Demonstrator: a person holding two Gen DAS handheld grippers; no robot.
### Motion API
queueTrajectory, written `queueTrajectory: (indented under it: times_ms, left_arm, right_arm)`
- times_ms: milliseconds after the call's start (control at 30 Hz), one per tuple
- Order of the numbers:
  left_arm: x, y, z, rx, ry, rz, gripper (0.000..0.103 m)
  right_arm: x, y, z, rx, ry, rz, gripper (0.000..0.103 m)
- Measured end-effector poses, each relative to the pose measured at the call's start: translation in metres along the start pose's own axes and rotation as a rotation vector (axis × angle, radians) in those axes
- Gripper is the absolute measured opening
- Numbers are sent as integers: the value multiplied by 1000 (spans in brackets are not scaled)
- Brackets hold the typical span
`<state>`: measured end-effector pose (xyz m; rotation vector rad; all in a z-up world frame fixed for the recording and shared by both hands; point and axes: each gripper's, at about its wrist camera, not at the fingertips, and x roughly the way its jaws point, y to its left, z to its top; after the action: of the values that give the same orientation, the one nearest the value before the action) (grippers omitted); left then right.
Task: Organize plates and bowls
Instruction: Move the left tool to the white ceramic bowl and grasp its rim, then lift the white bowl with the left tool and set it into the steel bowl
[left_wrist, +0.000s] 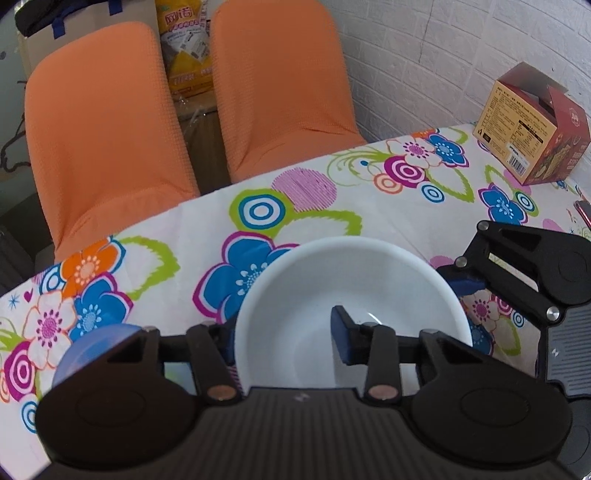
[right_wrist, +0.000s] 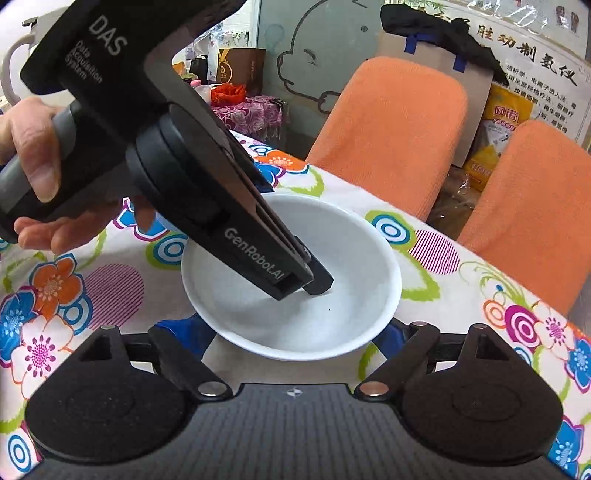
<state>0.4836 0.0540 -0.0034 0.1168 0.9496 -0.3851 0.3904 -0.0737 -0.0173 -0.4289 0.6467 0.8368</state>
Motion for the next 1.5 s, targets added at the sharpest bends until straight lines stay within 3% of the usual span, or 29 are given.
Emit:
queueTrajectory:
  times_ms: [167,367,600,800,1033,1500]
  left_arm:
    - [-23,-13,2,13,-15,-1,38]
    - [-72,-62,-16,56,-65,3,41]
    - [-121,-138,-61,99,-97,-53,44]
    - [-133,-184,-109,127,-86,-77,44]
    - [-122,-199,-145,126,-36,-85,44]
    - [-124,-204,-142,154,-42,-77,44]
  right_arm:
    - [-27,6,1,-11,-26,-16,74]
    - [-82,20,-10,-4,-41,-54,74]
    - [-150,54,-44,30,-9,-107,74]
    - [-175,85,-80,62,25,-122,74]
    - [-178,104,-113,97,50,-100,74]
    - [-186,106,-123,109,27,-125,75]
